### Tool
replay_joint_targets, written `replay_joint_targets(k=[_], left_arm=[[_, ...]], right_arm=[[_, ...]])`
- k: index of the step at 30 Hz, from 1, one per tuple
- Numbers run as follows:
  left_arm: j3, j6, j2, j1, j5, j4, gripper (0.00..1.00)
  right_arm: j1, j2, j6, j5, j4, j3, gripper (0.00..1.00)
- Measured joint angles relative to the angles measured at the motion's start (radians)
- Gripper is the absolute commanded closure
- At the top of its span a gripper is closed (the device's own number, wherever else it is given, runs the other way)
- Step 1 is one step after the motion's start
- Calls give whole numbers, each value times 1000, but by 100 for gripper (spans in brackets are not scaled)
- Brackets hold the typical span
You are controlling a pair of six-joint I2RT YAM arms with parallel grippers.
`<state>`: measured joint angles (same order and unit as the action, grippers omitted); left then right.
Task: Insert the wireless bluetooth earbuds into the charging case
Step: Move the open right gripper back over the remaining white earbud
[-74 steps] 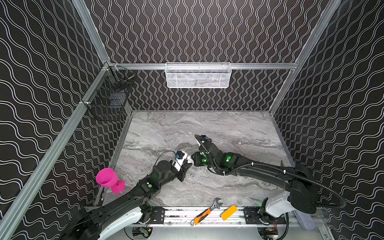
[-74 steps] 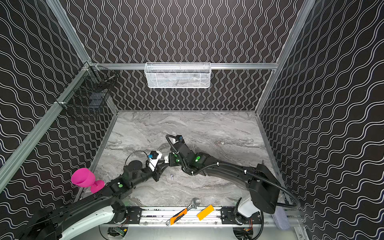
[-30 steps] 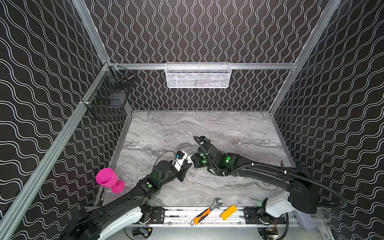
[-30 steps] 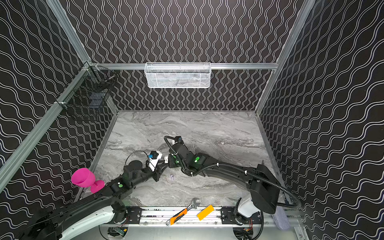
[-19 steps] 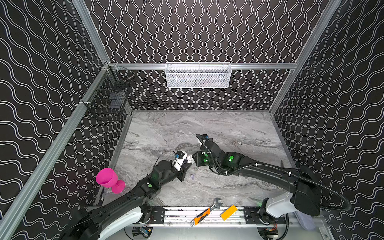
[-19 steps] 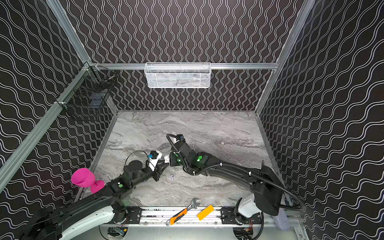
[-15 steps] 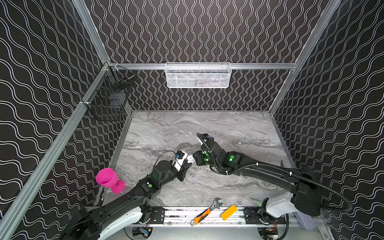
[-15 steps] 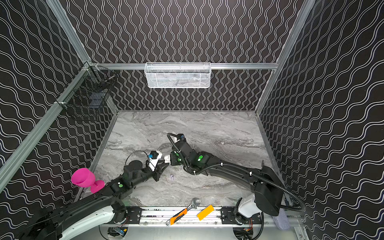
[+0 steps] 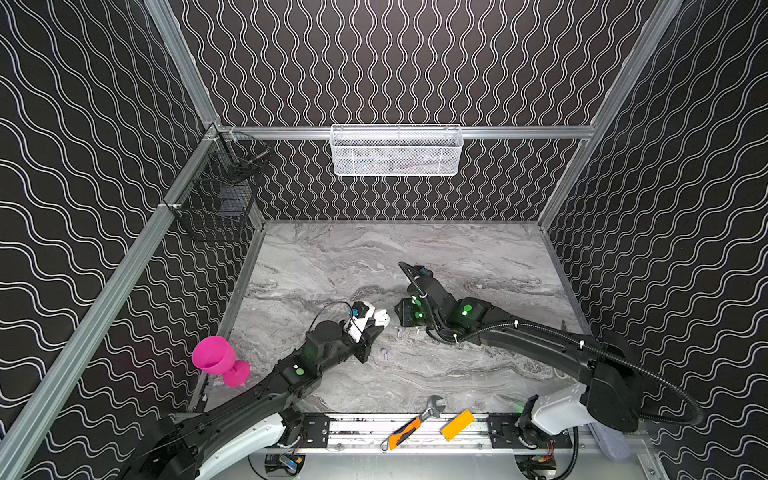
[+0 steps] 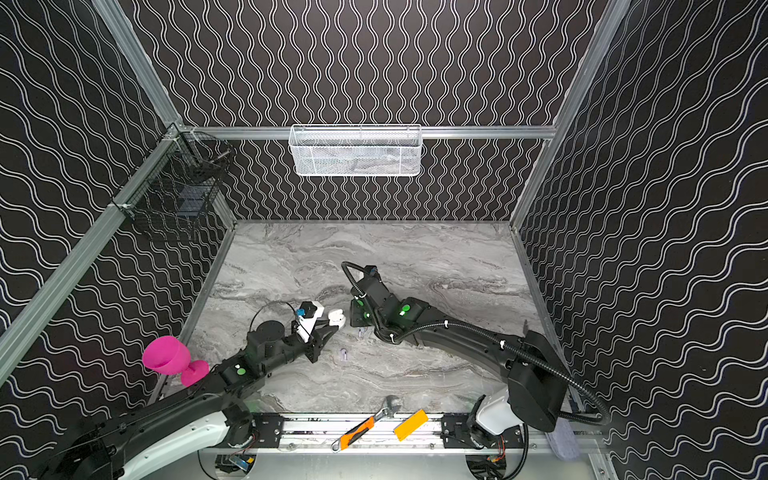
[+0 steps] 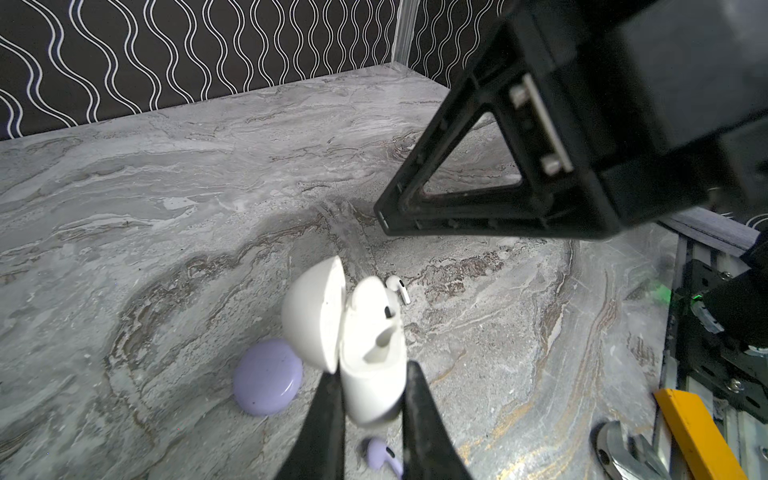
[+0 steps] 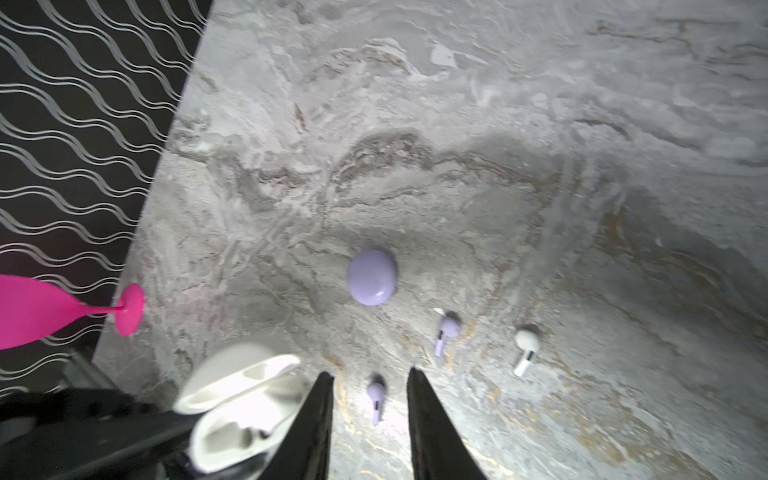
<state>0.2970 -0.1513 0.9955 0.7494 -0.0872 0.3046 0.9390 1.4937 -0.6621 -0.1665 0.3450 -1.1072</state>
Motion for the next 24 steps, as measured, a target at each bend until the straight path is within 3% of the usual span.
replay_joint_targets(k=[15,24], left_arm=[[-5,-1,75,0,-74,139,98],[-31,-3,30,0,-135,206,98]], right_arm=[[-77,39,19,12,75,20,62],[-124,117,45,30,83,37,56]])
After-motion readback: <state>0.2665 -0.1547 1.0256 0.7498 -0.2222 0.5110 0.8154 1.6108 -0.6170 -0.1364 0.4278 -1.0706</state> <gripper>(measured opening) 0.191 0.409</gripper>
